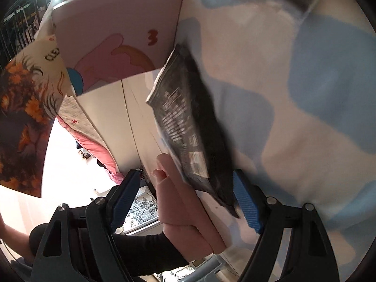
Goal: Organize objects
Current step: 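Lower the black bag into the pink box and open the right tool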
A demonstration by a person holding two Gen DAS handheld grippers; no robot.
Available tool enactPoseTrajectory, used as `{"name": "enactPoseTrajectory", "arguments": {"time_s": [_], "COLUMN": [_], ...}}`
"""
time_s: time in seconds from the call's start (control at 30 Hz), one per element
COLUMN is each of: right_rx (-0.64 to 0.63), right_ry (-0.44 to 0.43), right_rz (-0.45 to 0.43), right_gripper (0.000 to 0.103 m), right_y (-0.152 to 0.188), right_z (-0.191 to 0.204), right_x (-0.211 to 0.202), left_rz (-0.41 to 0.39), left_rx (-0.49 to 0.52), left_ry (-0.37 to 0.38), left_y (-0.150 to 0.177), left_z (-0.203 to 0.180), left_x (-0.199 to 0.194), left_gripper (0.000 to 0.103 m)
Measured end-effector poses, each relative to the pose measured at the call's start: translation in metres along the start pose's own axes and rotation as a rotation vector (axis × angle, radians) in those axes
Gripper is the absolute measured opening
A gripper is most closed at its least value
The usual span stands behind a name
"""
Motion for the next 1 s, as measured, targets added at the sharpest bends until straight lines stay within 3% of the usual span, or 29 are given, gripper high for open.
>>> {"name": "enactPoseTrajectory", "arguments": {"time_s": [0.13,0.2,0.27,0.33,0.47,0.57,0.77,0.87,1.0], "right_rx": [0.013,-0.021,-0.076,-0.071,0.012,0.035,0.099,0.072,-0.071], "right_ry": [-0.044,-0.025,0.048,0.139,0.104,0.107,0.209,0.270,0.322], "right_rz": [-0.007,0.010,0.035,0.057,0.003,-0.044,-0.169,-0.273,-0.383], "right_gripper": [0.084,0.082,0.070,0.016,0.015,0.014,0.014,0.014,0.014], "right_y": [-0.002,-0.001,0.001,0.001,0.016,0.027,0.069,0.078,0.079], "right_z": [0.001,0.007,0.014,0.014,0.001,0.004,0.002,0.025,0.096], "right_x": [0.008,0.018,0.030,0.041,0.024,0.002,-0.109,-0.171,-0.227], "left_rz": [0.027,0.035,0.026,0.011,-0.043,-0.130,-0.405,-0.497,-0.504], "left_rx": [0.000,-0.018,-0.032,-0.041,-0.061,-0.135,-0.318,-0.383,-0.381], "left_ry": [0.010,0.015,0.015,0.013,0.013,0.020,0.002,0.030,0.050], "left_y": [0.001,-0.001,-0.004,-0.007,-0.010,-0.015,-0.029,-0.026,-0.021], "left_z": [0.002,0.006,0.010,0.011,0.015,0.029,0.077,0.092,0.094], "left_x": [0.007,0.009,0.009,0.007,-0.001,-0.017,-0.077,-0.100,-0.106], "left_gripper": [0.042,0.042,0.042,0.042,0.042,0.042,0.042,0.042,0.042]}}
Point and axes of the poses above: each gripper's, at about its wrist camera, not at the fingertips, and x roughly the way its jaws point, z to its left, y to its underside, the point moved 1 cm from there along x, roughly the way its jaws point, and after that the axes turned 5 degrees about -z, right-handed, at the moved point
